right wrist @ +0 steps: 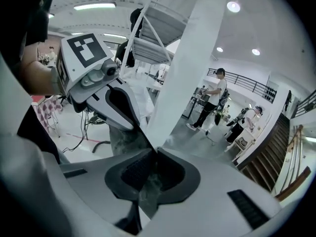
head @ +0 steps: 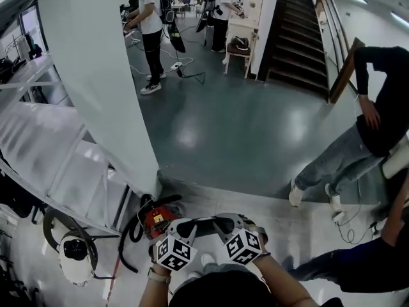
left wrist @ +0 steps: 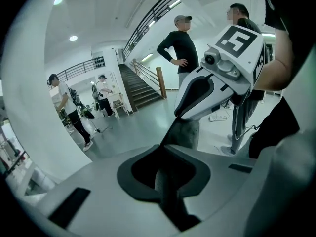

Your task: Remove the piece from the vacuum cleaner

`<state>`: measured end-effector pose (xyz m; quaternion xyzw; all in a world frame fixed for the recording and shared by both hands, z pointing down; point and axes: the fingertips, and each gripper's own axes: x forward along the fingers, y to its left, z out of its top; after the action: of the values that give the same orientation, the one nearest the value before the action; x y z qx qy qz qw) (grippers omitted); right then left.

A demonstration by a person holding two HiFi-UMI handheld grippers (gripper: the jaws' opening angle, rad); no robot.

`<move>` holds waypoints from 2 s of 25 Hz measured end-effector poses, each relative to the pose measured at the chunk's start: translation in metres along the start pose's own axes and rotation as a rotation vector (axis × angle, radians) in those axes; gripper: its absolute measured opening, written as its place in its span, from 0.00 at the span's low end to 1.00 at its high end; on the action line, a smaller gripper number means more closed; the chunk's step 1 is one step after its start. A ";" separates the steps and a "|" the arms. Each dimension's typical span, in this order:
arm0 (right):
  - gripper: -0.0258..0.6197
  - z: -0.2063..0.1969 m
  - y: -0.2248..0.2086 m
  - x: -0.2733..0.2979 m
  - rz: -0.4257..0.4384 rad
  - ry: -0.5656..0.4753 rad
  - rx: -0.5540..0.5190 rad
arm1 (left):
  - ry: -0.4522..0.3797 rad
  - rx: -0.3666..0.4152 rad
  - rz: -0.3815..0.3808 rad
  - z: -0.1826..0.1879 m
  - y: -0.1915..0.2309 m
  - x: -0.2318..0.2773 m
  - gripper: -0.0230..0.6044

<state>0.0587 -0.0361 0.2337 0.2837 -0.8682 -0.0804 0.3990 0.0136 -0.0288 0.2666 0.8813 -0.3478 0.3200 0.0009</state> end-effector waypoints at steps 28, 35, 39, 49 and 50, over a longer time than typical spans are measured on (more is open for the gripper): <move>0.12 0.080 -0.036 -0.009 -0.084 -0.123 -0.096 | -0.055 0.095 0.183 0.047 0.069 -0.046 0.10; 0.12 0.081 -0.030 -0.010 -0.074 -0.132 -0.105 | -0.041 0.102 0.210 0.046 0.068 -0.051 0.10; 0.12 0.084 -0.025 -0.012 -0.069 -0.138 -0.114 | -0.035 0.093 0.219 0.043 0.066 -0.057 0.10; 0.12 0.085 -0.011 -0.016 -0.050 -0.147 -0.127 | -0.024 0.078 0.239 0.035 0.058 -0.068 0.10; 0.12 0.085 -0.010 -0.016 -0.049 -0.148 -0.128 | -0.024 0.077 0.240 0.035 0.057 -0.068 0.10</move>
<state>0.0085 -0.0427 0.1625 0.2721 -0.8811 -0.1661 0.3492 -0.0394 -0.0382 0.1874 0.8365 -0.4380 0.3205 -0.0754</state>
